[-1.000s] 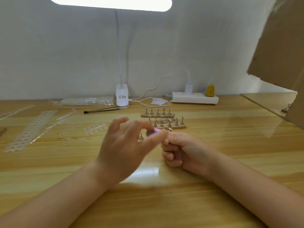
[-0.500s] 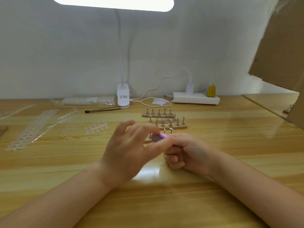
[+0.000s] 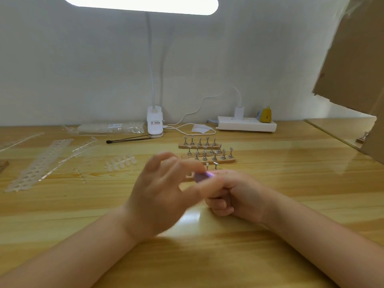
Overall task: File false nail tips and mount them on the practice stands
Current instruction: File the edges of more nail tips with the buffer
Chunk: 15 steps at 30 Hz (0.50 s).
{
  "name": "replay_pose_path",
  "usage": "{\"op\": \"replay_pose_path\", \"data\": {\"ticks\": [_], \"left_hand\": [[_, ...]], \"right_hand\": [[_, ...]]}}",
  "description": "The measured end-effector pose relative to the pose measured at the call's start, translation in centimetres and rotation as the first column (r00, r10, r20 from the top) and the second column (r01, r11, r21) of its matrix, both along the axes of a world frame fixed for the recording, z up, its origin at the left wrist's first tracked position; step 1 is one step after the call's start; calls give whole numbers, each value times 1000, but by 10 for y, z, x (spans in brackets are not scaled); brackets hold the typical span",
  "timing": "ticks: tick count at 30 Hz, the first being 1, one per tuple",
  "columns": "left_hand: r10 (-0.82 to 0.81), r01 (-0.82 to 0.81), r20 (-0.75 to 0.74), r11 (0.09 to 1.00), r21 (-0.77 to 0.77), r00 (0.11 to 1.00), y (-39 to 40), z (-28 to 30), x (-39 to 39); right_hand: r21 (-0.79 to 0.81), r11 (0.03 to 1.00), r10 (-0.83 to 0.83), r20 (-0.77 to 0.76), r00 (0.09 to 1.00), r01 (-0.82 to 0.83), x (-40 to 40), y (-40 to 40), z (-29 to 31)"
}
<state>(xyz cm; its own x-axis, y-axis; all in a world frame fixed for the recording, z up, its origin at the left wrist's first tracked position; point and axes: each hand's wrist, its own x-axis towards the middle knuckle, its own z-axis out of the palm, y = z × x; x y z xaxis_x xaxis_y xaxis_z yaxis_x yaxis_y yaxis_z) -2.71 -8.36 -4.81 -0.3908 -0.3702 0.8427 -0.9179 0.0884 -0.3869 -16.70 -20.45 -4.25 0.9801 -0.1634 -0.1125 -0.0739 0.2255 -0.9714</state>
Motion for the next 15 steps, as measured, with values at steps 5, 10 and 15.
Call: {"op": "replay_pose_path", "data": {"ticks": [5, 10, 15], "left_hand": [[110, -113, 39, 991, 68, 993, 0, -1, 0], [73, -73, -13, 997, 21, 997, 0, 2, -2], [145, -148, 46, 985, 89, 988, 0, 0, -1]], "right_hand": [[43, 998, -46, -9, 999, 47, -1, -2, 1], [29, 999, -43, 2, 999, 43, 0, -2, -1], [35, 996, -84, -10, 996, 84, 1, -1, 0]]}}
